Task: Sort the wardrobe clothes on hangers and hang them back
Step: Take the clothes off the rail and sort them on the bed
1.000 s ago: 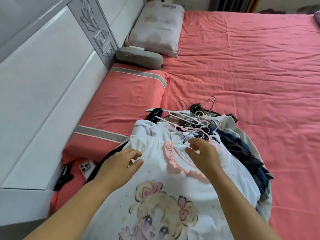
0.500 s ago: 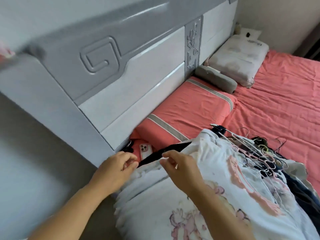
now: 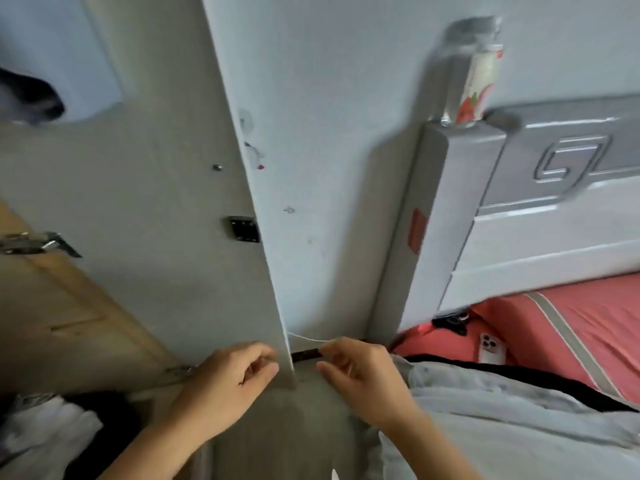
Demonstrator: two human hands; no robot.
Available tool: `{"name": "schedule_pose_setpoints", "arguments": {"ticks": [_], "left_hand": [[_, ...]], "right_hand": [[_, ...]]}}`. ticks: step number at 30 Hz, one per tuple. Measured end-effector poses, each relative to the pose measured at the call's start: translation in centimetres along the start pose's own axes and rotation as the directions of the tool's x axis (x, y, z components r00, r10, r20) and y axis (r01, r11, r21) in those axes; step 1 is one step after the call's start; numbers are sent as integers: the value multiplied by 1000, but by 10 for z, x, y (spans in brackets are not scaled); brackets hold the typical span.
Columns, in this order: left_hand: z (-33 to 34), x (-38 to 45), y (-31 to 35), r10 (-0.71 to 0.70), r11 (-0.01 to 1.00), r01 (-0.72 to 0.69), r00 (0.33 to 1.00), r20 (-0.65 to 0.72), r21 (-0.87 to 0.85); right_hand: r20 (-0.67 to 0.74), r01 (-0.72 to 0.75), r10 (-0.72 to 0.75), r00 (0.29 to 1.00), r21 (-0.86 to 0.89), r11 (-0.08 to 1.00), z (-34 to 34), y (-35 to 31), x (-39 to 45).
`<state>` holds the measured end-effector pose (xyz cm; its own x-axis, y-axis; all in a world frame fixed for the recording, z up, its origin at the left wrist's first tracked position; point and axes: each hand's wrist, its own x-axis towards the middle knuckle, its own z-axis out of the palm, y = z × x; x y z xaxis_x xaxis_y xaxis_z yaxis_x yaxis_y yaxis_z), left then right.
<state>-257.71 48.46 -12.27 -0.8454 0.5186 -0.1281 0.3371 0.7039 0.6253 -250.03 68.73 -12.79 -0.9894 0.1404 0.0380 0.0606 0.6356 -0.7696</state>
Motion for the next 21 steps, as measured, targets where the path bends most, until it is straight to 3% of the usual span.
{"name": "schedule_pose_setpoints", "arguments": {"ticks": [4,7,13,21], "left_hand": [[-52,-49,-56,-91,996,88,979,-183,-30],[-90,-82,-82,-170,985,170,934,-314,-28],[-149,-147,-108,-323,939,330,761,-563,-94],[-211,-200,-94,-293,888,458,487,-823,-45]], "right_hand": [[119,164,-172,978,77,984,53,-58,23],[207,315,-340,917,145,938,84,-103,38],[301,521,-585,754,269,810,132,-196,71],[316,714,-818,481,400,575,165,-296,104]]}}
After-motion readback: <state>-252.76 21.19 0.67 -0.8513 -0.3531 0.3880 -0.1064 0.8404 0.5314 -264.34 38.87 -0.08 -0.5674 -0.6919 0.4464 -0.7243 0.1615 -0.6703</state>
